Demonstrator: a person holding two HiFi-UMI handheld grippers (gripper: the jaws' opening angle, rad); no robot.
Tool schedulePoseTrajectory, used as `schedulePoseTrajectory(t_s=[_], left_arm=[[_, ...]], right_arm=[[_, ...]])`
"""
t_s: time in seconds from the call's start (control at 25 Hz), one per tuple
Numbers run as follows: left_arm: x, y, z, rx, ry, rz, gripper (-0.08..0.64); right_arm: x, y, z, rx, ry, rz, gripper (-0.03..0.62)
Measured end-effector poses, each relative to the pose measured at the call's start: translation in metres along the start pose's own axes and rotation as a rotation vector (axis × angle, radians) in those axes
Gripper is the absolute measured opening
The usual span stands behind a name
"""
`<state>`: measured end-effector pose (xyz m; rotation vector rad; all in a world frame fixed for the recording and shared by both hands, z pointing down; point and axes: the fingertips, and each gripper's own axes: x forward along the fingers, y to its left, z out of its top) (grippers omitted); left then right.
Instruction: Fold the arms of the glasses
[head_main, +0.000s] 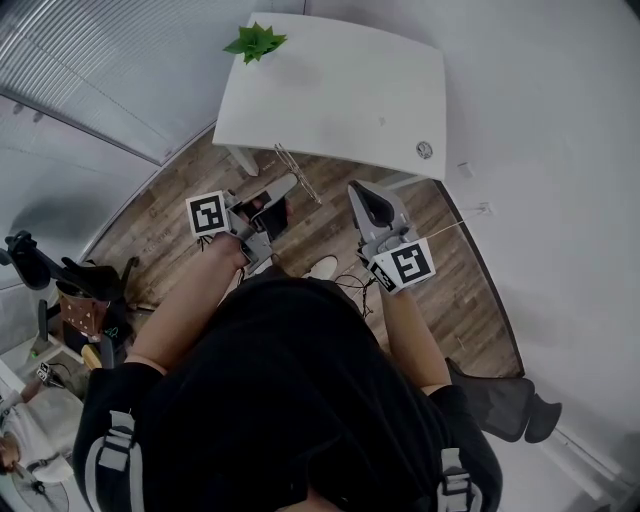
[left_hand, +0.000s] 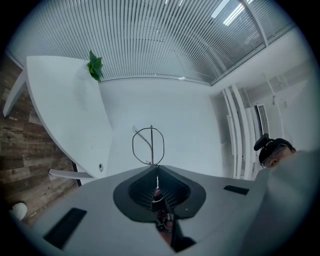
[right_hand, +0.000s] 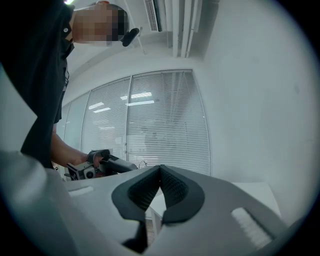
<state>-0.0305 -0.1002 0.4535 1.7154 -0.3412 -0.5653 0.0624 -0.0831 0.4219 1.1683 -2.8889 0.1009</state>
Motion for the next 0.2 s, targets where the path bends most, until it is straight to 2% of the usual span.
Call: schedulePoseTrajectory(t_s=[0.2], left_arm=[[-0.0043,0.0003,0.0010,-0.003,-0.007,0.002,0.014]], right_arm=[[0.0014,0.0026,-0.0015,0.003,0.000,0.002,0.011]])
